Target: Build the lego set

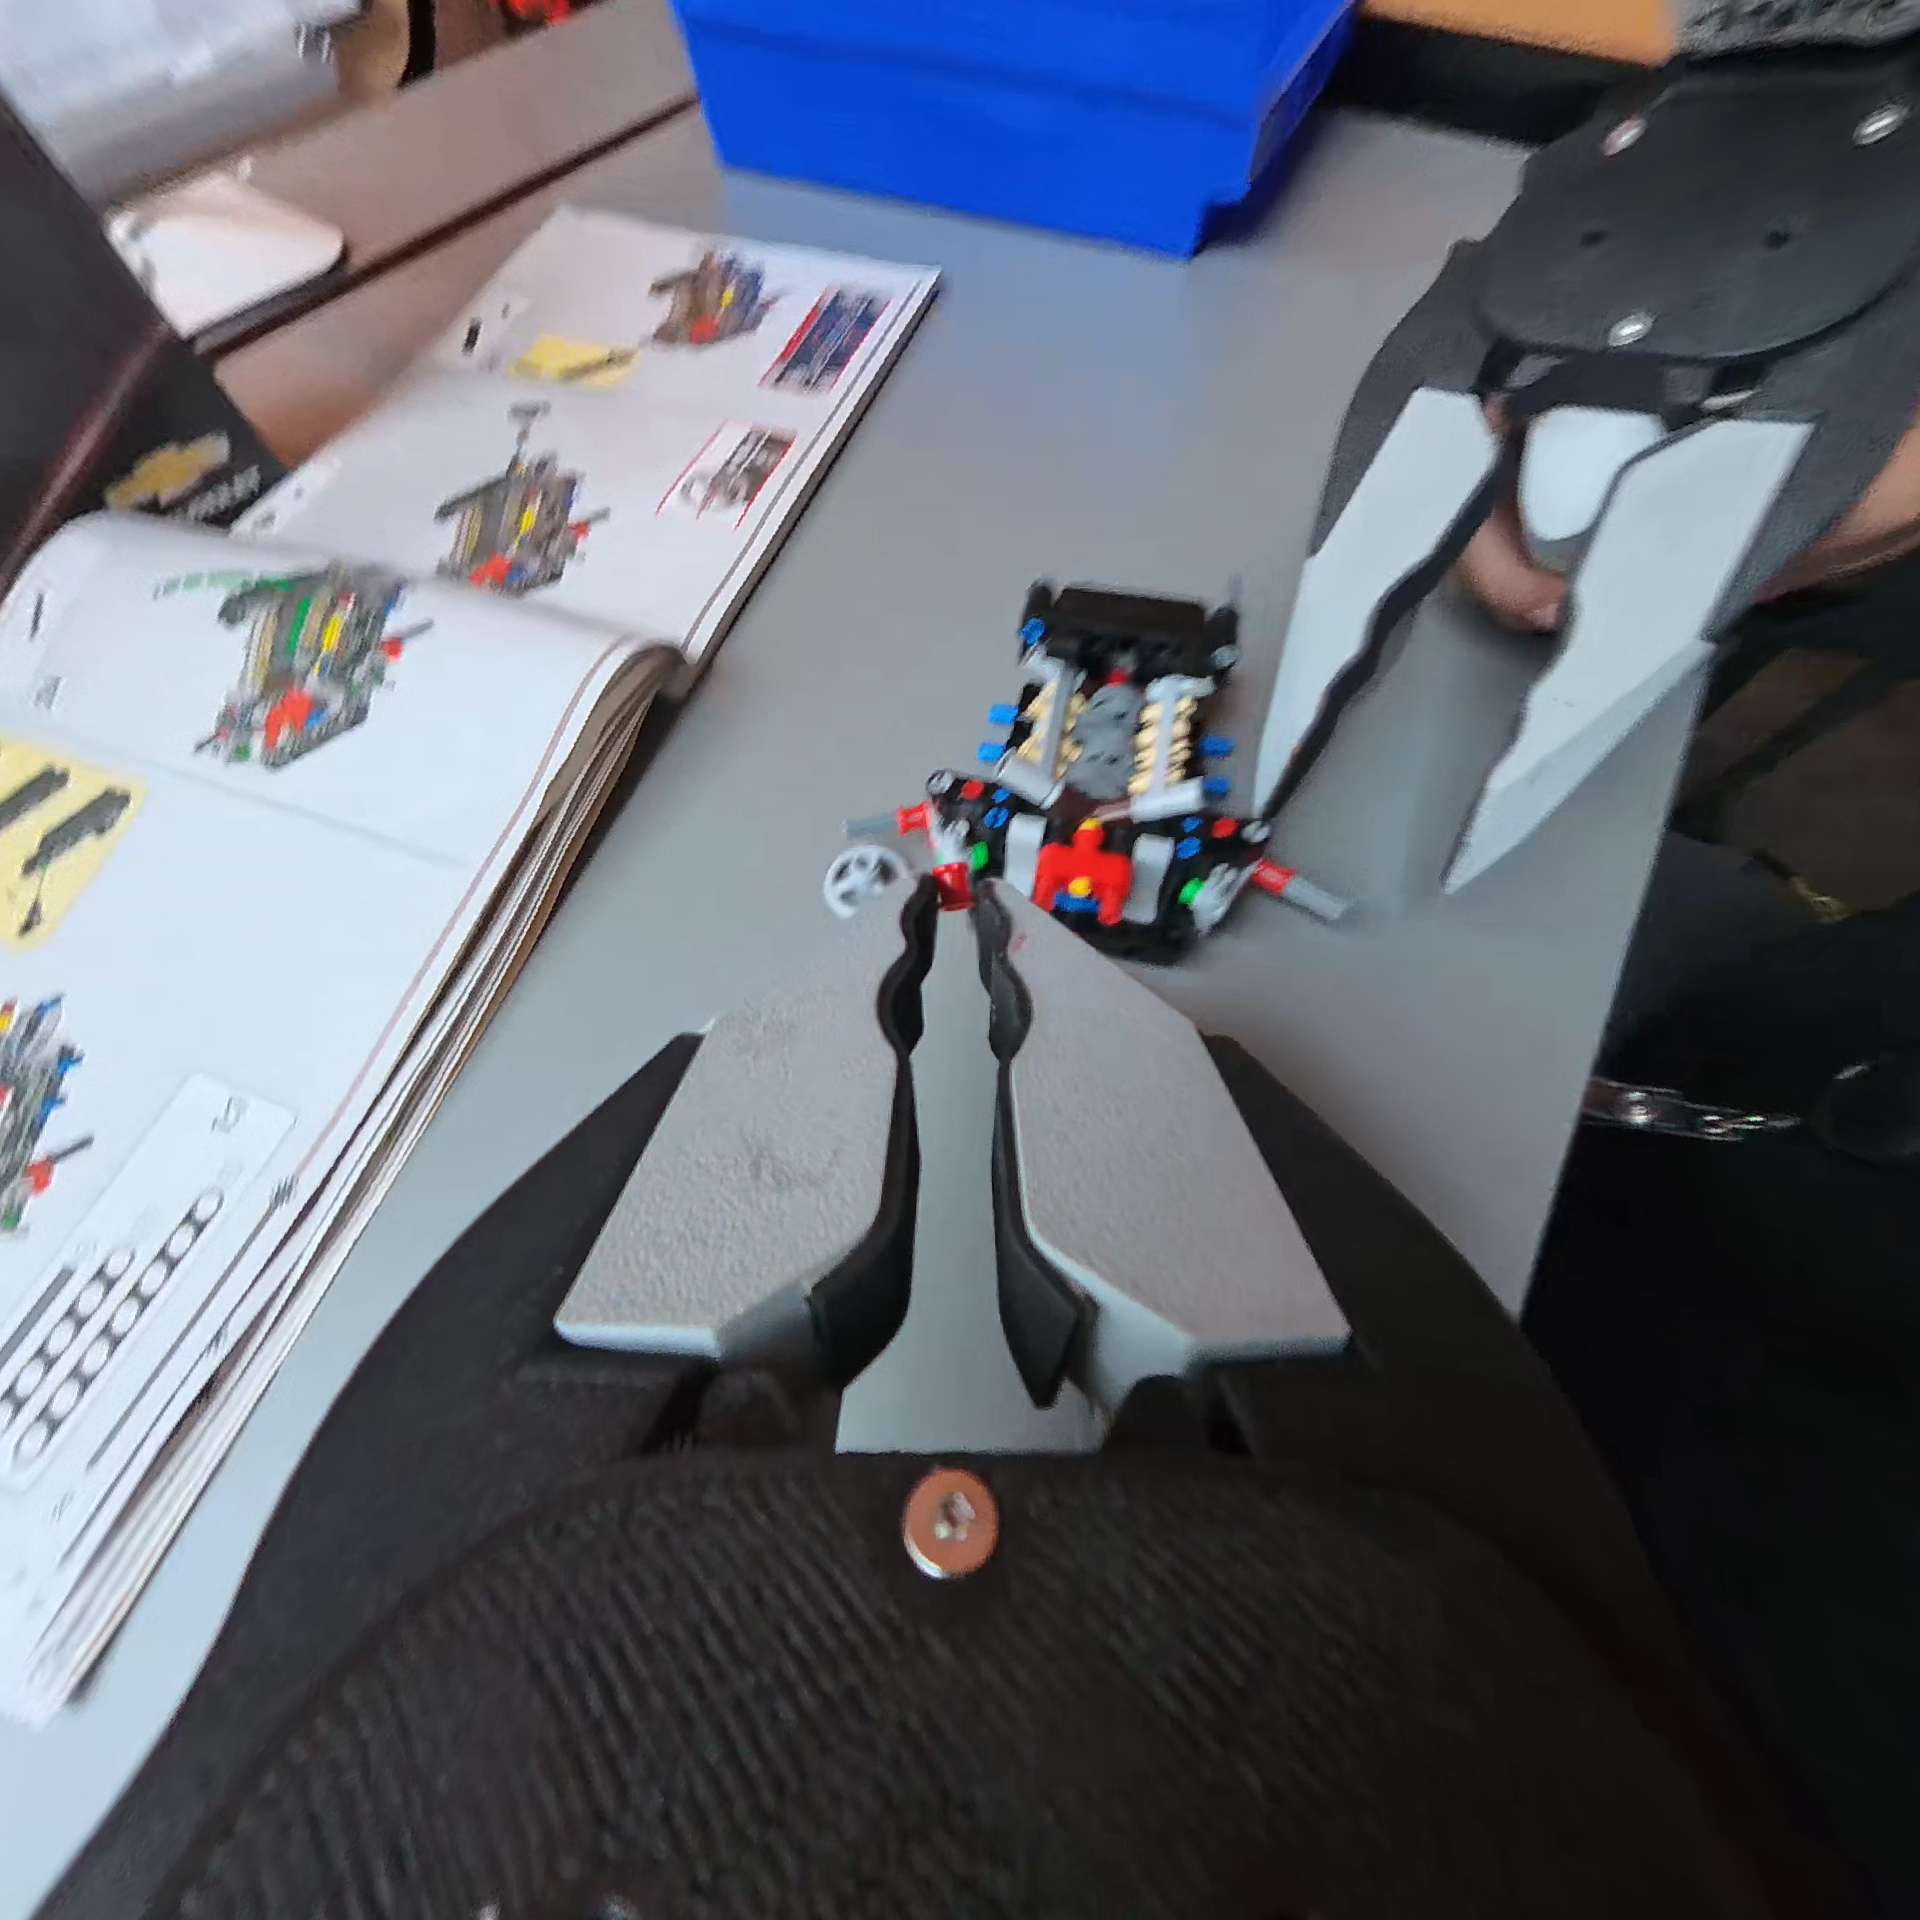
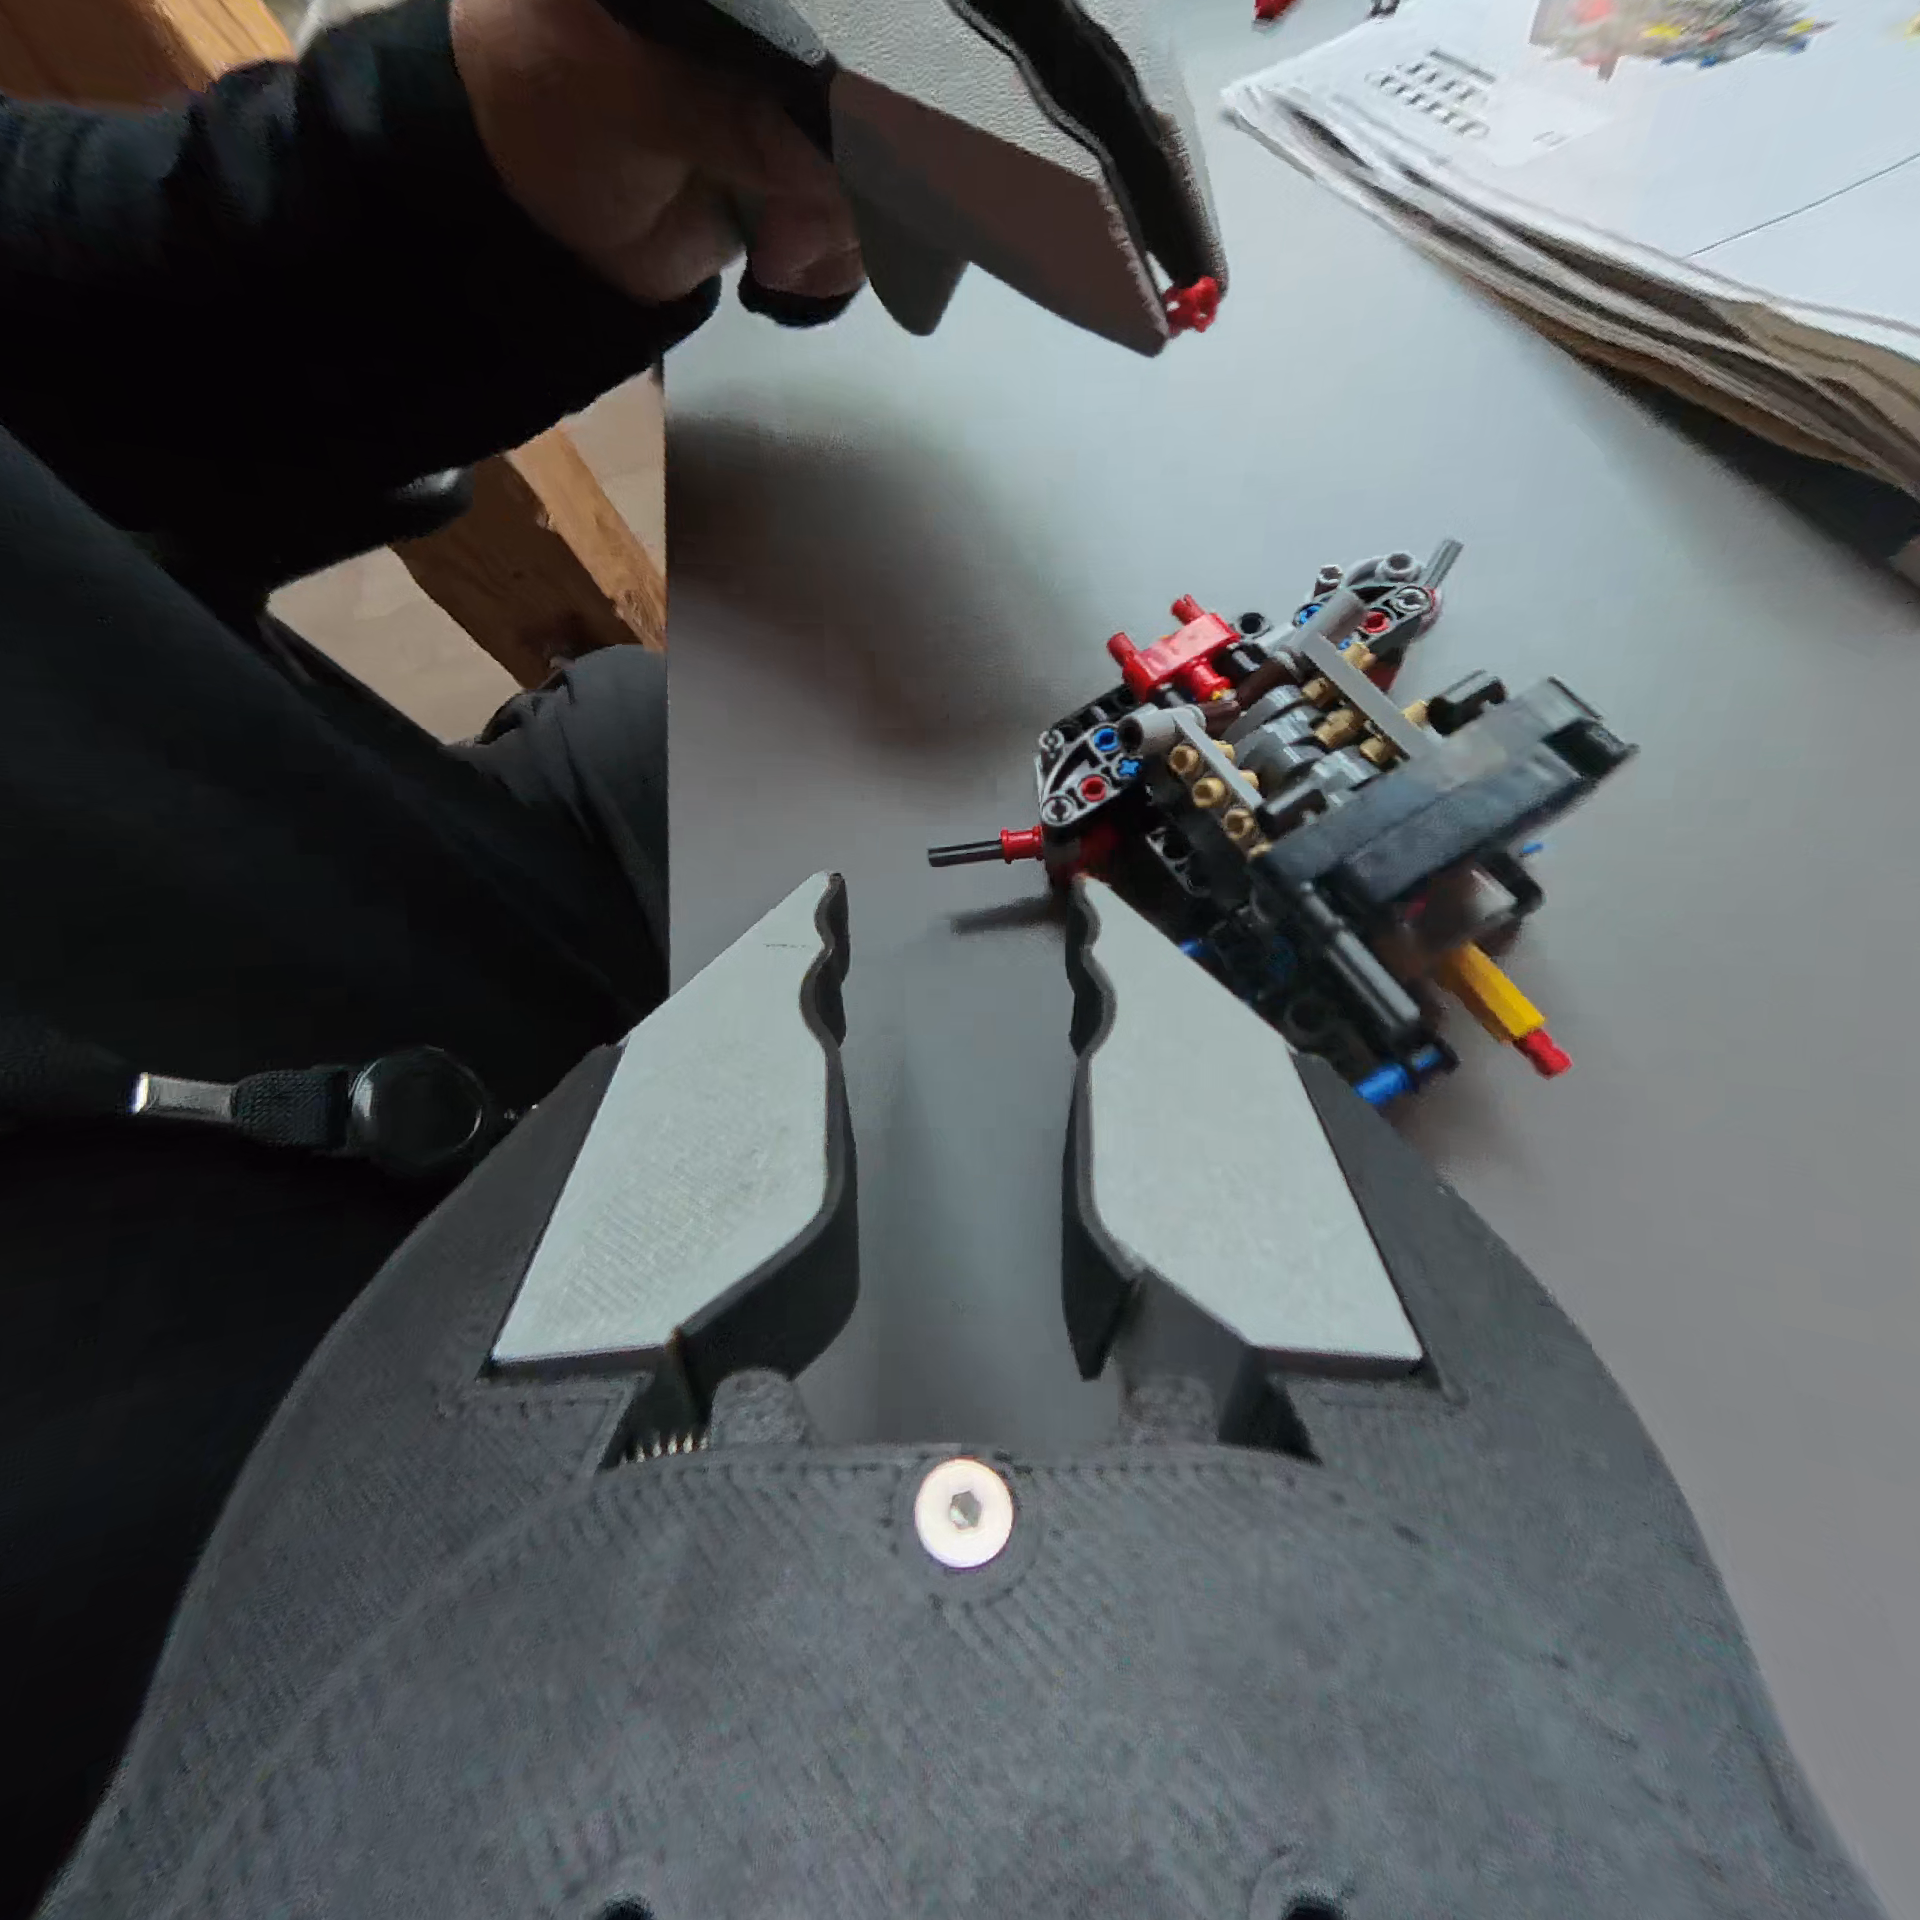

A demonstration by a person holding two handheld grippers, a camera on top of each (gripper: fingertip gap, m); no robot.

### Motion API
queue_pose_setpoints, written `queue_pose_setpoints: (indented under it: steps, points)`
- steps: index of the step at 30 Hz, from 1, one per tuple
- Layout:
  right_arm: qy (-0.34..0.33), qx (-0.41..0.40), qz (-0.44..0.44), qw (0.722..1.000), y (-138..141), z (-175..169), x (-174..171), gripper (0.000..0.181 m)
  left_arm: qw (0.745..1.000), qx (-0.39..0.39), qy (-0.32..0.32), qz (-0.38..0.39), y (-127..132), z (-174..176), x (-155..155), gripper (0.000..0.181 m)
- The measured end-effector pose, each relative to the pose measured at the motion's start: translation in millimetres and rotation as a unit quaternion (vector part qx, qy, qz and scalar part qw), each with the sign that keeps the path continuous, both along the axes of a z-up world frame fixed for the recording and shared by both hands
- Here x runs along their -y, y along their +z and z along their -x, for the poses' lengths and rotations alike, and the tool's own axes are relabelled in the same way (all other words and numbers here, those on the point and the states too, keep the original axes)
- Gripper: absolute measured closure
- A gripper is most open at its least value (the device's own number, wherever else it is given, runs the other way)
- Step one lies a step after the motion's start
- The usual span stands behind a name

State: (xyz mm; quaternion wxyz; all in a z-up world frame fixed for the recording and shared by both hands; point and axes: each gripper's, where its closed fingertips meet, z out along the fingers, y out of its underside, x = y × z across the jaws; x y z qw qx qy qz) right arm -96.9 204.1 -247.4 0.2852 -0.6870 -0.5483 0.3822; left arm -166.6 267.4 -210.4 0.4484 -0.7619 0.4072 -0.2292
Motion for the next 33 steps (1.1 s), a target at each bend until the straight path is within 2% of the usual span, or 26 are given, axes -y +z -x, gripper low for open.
queue_pose_setpoints:
  steps: [6, 10, 14, 20, 33]
  points:
    - [-0.078, -0.113, -0.045, 0.99, 48.7, -36.5, -21.2, 0.159, 0.99, 0.056, -0.101, -0.082, 38.5, -44.1, 18.1, 0.177]
    - [-0.061, -0.19, 0.01, 0.98, 77.7, -41.9, -22.0, 0.163, 0.978, 0.036, -0.149, -0.14, 47.2, -71.7, 31.6, 0.177]
    - [-0.041, -0.218, 0.04, 0.974, 95.9, -38.7, -18.6, 0.17, 0.967, 0.021, -0.171, -0.188, 53.5, -90.1, 42.8, 0.178]
    - [-0.038, -0.195, 0.025, 0.98, 106.3, -29.5, -13.4, 0.173, 0.96, 0.024, -0.174, -0.219, 57.0, -102.1, 49.0, 0.177]
    - [-0.051, -0.16, 0.022, 0.985, 97.2, -29.4, -12.2, 0.174, 0.945, -0.029, -0.163, -0.281, 57.8, -113.3, 51.8, 0.177]
